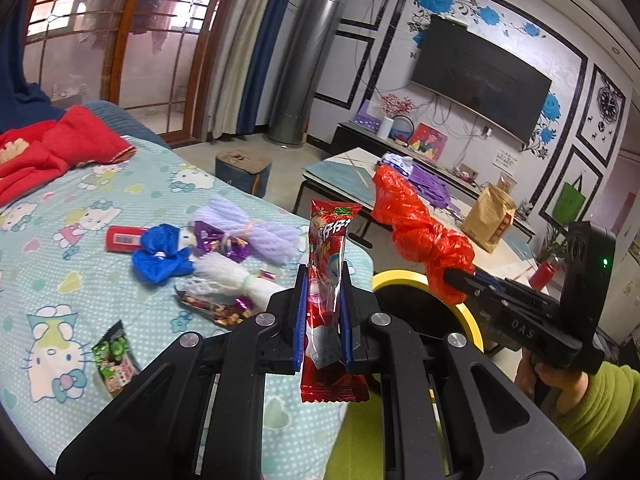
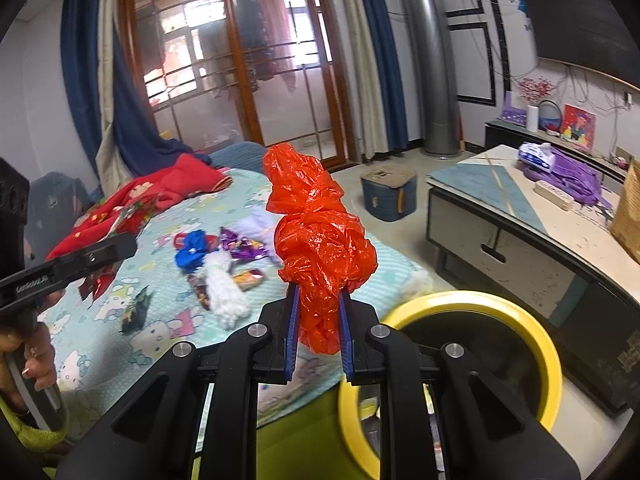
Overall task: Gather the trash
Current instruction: 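Carry the red wrapper and red bag over the bin and release both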
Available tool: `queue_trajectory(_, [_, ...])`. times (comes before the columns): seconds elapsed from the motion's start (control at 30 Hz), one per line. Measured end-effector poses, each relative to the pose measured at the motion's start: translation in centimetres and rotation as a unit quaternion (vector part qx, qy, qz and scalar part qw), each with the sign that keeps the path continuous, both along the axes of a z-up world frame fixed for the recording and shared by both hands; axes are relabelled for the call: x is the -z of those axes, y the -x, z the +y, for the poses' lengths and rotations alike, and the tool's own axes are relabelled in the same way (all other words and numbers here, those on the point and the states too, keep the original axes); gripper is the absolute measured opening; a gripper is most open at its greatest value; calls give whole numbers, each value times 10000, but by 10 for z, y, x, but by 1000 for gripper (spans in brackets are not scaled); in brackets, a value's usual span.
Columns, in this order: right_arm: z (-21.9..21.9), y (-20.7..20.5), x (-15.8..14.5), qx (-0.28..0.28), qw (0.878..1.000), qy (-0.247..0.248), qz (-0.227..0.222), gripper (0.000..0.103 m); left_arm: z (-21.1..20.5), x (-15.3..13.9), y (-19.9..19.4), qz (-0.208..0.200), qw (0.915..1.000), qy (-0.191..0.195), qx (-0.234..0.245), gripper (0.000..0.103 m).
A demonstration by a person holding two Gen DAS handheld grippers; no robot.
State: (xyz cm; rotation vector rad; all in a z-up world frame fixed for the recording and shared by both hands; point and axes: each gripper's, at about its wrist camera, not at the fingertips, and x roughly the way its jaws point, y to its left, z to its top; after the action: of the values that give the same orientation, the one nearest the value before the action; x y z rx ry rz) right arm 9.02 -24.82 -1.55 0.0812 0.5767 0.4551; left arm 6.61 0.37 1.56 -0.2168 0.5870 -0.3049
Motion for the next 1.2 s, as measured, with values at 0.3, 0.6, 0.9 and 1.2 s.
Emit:
queue_trajectory(0.3, [-25, -1, 10, 298, 9995, 39, 90, 16, -26, 5, -3, 22, 9995, -109, 297, 9])
queue_trajectory(0.6, [-42, -1, 22, 509, 9984, 64, 257, 16, -57, 9, -6, 45, 9975, -234, 661, 9])
queue_trajectory(0.9, [-62, -4, 33, 783, 9961, 45, 404, 16, -85, 19, -13, 131, 9942, -362, 1003, 9])
queue_trajectory(1.2, [-83, -17, 46, 1145, 9911, 1, 675, 17, -112, 39, -25, 299, 9902, -377, 1314, 9])
